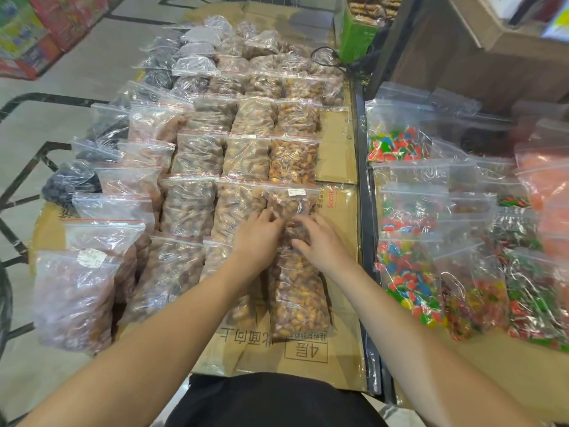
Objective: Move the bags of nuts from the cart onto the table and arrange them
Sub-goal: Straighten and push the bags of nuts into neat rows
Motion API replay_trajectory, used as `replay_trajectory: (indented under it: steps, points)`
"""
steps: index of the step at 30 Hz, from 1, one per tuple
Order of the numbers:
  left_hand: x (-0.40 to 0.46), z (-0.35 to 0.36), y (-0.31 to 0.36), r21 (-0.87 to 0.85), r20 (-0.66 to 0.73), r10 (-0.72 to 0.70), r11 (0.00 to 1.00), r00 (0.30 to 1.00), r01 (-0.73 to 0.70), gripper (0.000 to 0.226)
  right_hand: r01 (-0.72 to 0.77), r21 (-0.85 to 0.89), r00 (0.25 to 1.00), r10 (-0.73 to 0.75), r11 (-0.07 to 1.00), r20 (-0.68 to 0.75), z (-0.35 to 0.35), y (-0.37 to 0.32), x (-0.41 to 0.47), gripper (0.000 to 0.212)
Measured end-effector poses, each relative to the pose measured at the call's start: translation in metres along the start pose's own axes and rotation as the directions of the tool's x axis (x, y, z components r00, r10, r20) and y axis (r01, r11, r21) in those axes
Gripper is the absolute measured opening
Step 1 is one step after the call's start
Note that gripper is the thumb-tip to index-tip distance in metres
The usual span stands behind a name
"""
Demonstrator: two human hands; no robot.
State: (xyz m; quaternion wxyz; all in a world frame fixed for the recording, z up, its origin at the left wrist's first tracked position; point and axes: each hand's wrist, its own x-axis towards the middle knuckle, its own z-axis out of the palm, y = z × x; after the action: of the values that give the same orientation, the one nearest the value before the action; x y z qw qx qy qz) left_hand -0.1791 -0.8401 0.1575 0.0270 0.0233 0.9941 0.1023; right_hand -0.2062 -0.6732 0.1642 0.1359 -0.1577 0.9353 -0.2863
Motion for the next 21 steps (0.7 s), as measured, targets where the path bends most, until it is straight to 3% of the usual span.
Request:
replay_trajectory:
  steps: [5,9,12,14,17,21]
  points:
    - [0.001,-0.002,-0.003,0.062,0.040,0.037,0.997,0.999,-0.040,0.022,-0.020,-0.235,0.999,0.029,0.972,0.037,0.006,-0.004,-0.001,0.058]
    - [0.001,0.004,-0.004,0.008,0.101,0.132,0.991,0.986,-0.134,0.065,0.005,-0.321,0.989,0.043,0.947,0.145,0.007,-0.007,0.004,0.066]
    - [0.004,0.012,-0.006,0.078,0.188,0.096,0.991,0.977,-0.113,0.076,0.009,-0.362,0.992,0.037,0.932,0.120,0.007,-0.007,0.004,0.077]
    - [0.007,0.011,-0.004,0.108,0.237,0.068,0.989,0.969,-0.096,0.078,0.007,-0.329,0.995,0.027,0.944,0.097,0.009,-0.007,0.000,0.083]
    - [0.010,-0.001,0.000,0.108,0.305,0.031,0.992,0.952,-0.067,0.076,-0.013,-0.227,0.992,0.042,0.974,0.123,0.010,-0.008,-0.006,0.074]
    - [0.007,-0.019,0.003,0.037,0.410,0.023,0.998,0.912,-0.042,0.080,-0.147,-0.019,0.988,0.145,0.989,-0.057,-0.001,-0.014,-0.027,0.065]
